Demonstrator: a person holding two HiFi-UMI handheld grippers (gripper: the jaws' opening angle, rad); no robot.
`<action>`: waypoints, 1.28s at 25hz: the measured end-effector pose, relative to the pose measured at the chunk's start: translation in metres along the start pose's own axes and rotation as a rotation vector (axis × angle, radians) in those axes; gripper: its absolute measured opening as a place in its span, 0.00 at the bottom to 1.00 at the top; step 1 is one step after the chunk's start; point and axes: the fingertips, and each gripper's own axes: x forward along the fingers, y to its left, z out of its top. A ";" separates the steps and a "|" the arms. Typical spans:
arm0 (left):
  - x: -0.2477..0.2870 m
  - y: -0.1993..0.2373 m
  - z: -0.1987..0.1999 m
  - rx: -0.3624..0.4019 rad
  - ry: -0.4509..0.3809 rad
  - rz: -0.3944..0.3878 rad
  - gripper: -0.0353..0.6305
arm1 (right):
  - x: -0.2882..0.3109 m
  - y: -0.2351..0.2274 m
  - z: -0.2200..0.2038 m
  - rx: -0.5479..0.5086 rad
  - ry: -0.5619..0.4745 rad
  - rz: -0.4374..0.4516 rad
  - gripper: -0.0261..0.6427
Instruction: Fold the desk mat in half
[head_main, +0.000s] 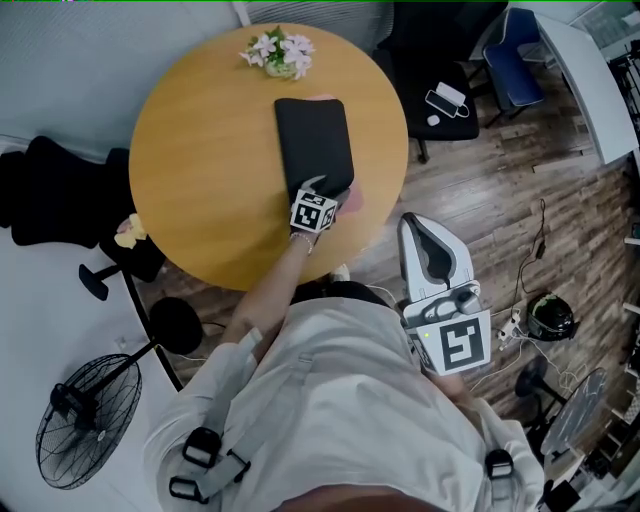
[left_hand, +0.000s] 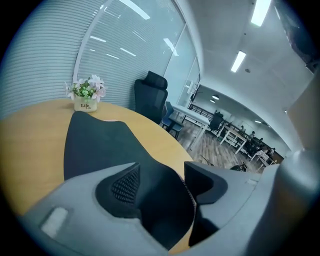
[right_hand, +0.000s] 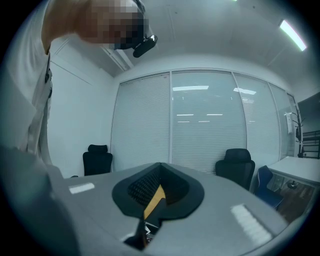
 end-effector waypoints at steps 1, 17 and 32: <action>-0.005 -0.001 0.003 -0.002 -0.019 -0.005 0.47 | 0.000 0.001 -0.001 -0.011 -0.001 0.006 0.05; -0.155 -0.007 0.107 0.013 -0.386 0.037 0.29 | 0.009 0.024 0.004 -0.052 -0.022 0.078 0.05; -0.318 -0.068 0.205 0.147 -0.674 0.085 0.14 | 0.026 0.048 0.018 -0.093 -0.064 0.175 0.05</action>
